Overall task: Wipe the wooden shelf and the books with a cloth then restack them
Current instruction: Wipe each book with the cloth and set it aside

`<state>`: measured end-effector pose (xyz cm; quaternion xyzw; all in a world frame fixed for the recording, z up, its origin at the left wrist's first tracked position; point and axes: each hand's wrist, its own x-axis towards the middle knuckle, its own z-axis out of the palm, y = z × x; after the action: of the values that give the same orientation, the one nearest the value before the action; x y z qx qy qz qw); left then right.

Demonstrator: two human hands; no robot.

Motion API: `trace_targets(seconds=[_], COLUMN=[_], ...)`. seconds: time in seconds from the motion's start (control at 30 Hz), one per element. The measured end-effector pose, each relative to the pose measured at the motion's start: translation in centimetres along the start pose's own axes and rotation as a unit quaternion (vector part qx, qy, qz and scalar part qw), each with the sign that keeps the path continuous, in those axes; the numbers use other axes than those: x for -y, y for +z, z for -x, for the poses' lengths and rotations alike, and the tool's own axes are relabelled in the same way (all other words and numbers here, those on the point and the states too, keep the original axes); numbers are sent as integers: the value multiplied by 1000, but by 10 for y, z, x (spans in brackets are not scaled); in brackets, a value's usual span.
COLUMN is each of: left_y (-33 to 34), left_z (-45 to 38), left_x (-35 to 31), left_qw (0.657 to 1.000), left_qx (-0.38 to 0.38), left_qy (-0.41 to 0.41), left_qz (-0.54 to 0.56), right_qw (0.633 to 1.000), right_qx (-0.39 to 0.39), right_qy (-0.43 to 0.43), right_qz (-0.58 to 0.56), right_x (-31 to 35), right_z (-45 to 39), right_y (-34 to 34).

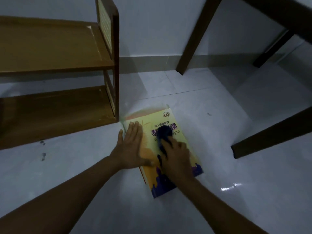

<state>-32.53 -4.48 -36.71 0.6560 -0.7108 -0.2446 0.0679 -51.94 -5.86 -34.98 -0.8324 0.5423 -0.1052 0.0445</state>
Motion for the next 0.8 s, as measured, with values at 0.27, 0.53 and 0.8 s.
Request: trace_targets(seconds=[0.27,0.53,0.8], left_y=[2,0,-6], left_z=[1,3,7], left_x=[4,5,15], left_qw=[999,998,995], left_qx=[25,26,54], left_qy=[-4,23,49], left_qz=[-47,-60,-73], right_qw=[999,986,998], right_qx=[-42,18,-51], right_qy=[1,-164,-5], right_qz=[28,-15,28], right_x=[-47,24,-24], right_z=[-48,-4,-21], right_y=[-6,8,2])
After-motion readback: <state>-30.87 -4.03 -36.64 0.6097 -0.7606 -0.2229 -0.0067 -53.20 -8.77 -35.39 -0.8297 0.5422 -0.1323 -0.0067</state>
